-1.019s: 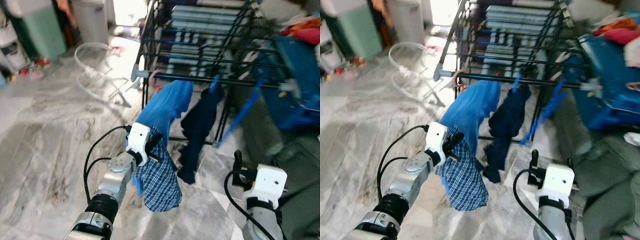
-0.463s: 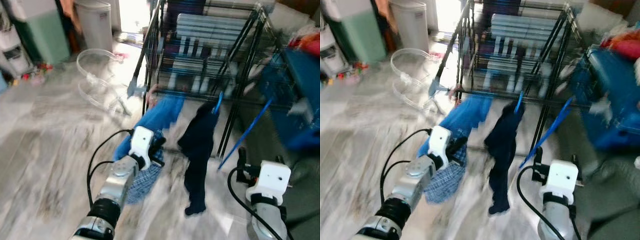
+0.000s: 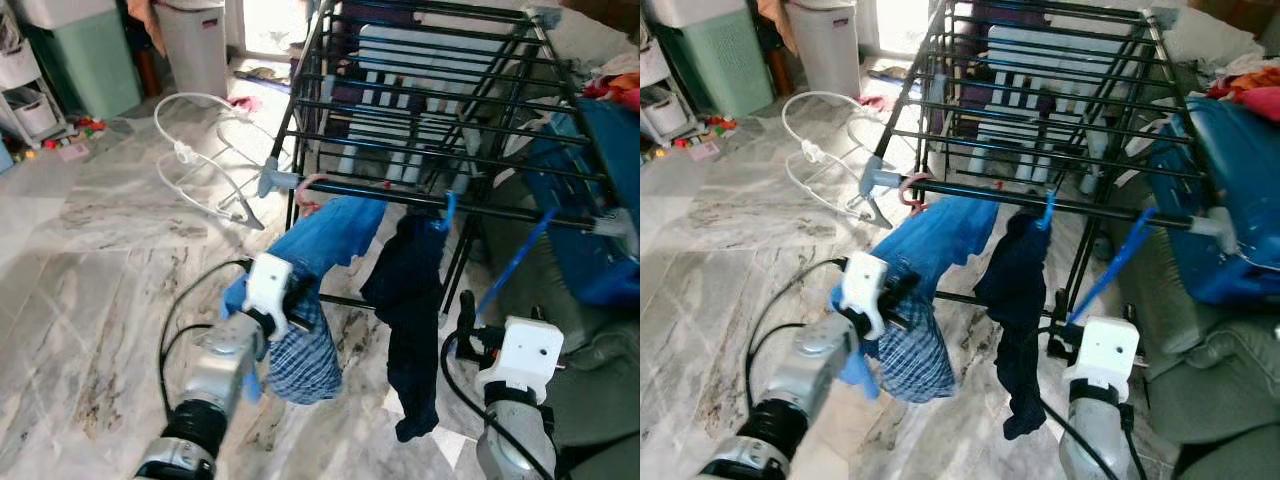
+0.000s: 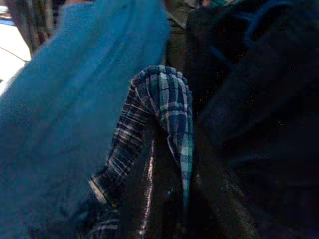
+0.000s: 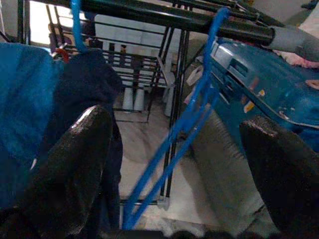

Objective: Hang hanger

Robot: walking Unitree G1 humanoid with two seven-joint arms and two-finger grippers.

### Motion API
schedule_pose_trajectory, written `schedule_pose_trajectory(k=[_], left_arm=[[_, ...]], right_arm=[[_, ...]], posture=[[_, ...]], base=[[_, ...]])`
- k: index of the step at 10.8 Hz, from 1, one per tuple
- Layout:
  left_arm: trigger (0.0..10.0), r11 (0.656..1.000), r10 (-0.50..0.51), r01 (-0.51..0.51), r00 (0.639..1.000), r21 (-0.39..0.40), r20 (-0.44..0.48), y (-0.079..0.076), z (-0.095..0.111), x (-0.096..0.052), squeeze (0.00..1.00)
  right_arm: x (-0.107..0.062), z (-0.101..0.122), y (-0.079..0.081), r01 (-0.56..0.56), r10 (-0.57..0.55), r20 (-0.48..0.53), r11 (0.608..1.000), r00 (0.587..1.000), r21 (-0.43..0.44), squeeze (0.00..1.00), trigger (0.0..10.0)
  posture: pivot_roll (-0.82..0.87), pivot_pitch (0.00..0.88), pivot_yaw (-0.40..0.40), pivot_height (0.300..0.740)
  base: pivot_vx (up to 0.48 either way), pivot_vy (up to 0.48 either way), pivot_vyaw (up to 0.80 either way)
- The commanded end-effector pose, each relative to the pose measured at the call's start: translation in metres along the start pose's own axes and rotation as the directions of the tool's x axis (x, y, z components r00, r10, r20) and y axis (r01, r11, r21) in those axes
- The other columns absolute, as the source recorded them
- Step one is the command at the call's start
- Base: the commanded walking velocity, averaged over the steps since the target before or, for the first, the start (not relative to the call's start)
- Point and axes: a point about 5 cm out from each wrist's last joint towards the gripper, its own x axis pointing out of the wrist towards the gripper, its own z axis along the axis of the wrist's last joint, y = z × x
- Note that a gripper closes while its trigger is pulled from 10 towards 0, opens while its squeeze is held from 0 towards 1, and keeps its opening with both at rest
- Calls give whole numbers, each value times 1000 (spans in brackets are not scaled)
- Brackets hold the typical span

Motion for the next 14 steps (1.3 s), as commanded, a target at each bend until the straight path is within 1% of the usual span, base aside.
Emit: schedule_pose_trajectory(k=[1, 2, 3, 4, 5, 6, 7, 8, 10, 11, 13, 14], left_arm=[[10000, 999, -36, 36, 999, 10, -8, -2, 1, 0, 0], [10000, 996, -92, 92, 996, 14, -17, -5, 0, -2, 0], [10000, 994, -107, 107, 994, 24, -18, -5, 1, -2, 0], [10000, 992, -120, 121, 992, 35, -27, -4, 1, -4, 0], [10000, 990, -137, 138, 990, 39, -23, -5, 2, -6, 0], [10000, 989, -139, 140, 990, 39, -24, -4, 2, -8, 0], [10000, 988, -149, 150, 988, 38, -29, -4, 1, -13, 0], [10000, 986, -159, 161, 987, 46, -38, -4, -1, -16, 0], [10000, 980, -188, 191, 981, 53, -55, -6, -2, -19, 0], [10000, 980, -187, 190, 981, 55, -57, -5, 0, -19, 0], [10000, 981, -182, 186, 981, 55, -61, -5, 0, -19, 0], [10000, 979, -191, 195, 980, 55, -64, -7, 0, -19, 0]], right_arm=[[6, -3, -1, 27, -27, -31, 1000, 999, 0, 0, 10000], [17, -2, 3, 51, -49, -54, 998, 997, 26, 0, 10000], [23, -1, 6, 50, -48, -63, 998, 997, 31, 0, 10000], [38, 2, 15, 34, -31, -77, 999, 997, 31, 0, 10000], [52, 6, 19, 29, -24, -92, 998, 995, 52, 0, 10000], [56, 5, 22, 18, -12, -111, 998, 994, 56, 0, 10000], [66, 1, 21, 33, -26, -166, 999, 986, 38, 0, 10000], [73, -7, 16, 57, -53, -227, 998, 973, 12, 0, 10000], [84, -17, -2, 160, -146, -297, 987, 943, 20, 0, 10000], [84, -19, -7, 180, -167, -306, 984, 937, 16, 0, 10000], [76, -29, -18, 216, -199, -338, 976, 920, 13, 0, 10000], [76, -27, -21, 230, -226, -315, 973, 922, -24, 0, 10000]], posture=[[18, 66, -52, 740], [17, 79, -45, 740], [20, 92, -39, 740], [31, 108, -37, 740], [53, 123, -39, 740], [57, 125, -39, 740], [72, 137, -36, 740], [75, 140, -35, 740], [83, 153, -34, 740], [83, 155, -34, 740], [77, 153, -28, 740], [71, 152, -21, 740]], base=[[0, 0, 0], [0, 0, 0], [0, 0, 0], [0, 0, 0], [0, 0, 0], [0, 0, 0], [0, 0, 0], [0, 0, 0], [0, 0, 0], [0, 0, 0], [0, 0, 0], [0, 0, 0]])
